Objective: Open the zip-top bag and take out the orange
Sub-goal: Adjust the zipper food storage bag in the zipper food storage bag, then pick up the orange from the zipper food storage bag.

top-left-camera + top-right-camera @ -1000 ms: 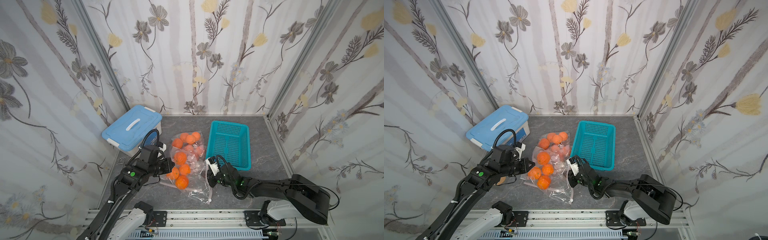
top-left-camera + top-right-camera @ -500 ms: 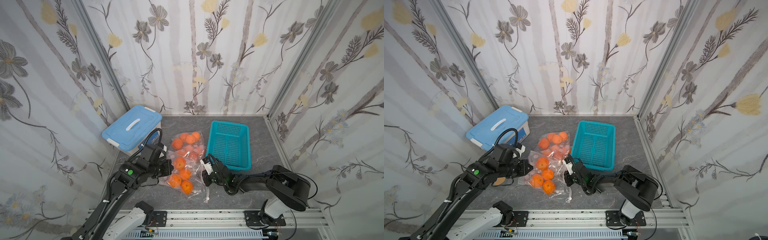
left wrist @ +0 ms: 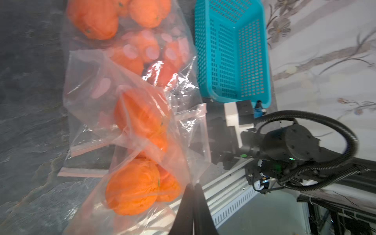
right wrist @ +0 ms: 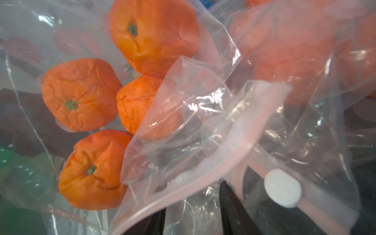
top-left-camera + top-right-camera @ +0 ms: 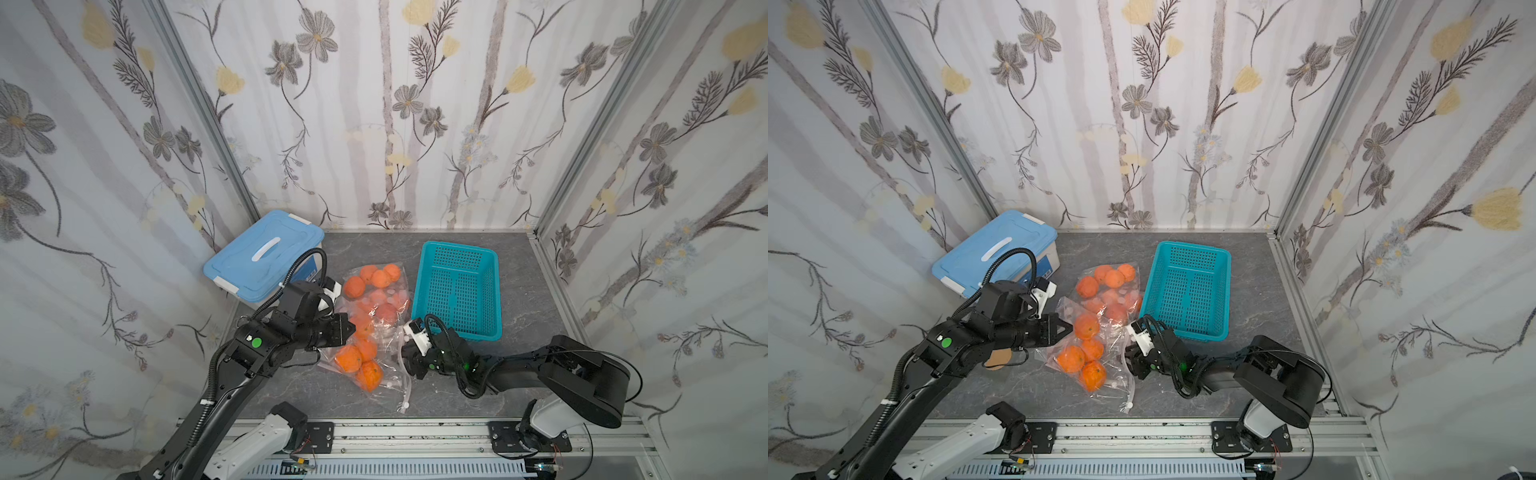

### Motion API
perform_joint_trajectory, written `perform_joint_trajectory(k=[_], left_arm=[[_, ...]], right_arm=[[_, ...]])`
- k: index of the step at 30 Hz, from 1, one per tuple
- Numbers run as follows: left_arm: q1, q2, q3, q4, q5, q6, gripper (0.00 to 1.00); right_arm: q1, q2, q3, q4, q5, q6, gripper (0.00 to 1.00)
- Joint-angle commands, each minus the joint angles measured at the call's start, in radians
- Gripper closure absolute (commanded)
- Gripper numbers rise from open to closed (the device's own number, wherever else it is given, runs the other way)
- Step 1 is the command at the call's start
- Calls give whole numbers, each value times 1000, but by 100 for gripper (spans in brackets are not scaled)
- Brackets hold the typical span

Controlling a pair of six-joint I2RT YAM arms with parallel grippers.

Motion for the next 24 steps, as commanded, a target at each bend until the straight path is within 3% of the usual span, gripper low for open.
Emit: perform_joint_trajectory(k=[1,5,8,11,15,19,21,24], left_arm=[[-5,-19,18,136,160,13,100],[-8,-28,-29,201,248,-8,100],[-8,-31,-78,174,166,-4,100],[-8,-12,-87,52,-55,18,100],[-5,52,-99,-122,-432,11,100],[-2,68,-241,15,-502,-67,100],[10,61,-312,98,-529,-111,76],[47,59,-367,144,-543,-132,73]], right_arm=[[0,16,15,40,5,-29,62],[0,48,6,63,1,-28,67],[1,74,8,79,-1,-12,69],[0,79,-2,98,7,-5,70],[0,71,-9,94,3,-8,70],[1,58,-18,110,-4,-2,69],[1,50,-13,98,-3,-8,69],[1,38,-12,84,0,-14,69]])
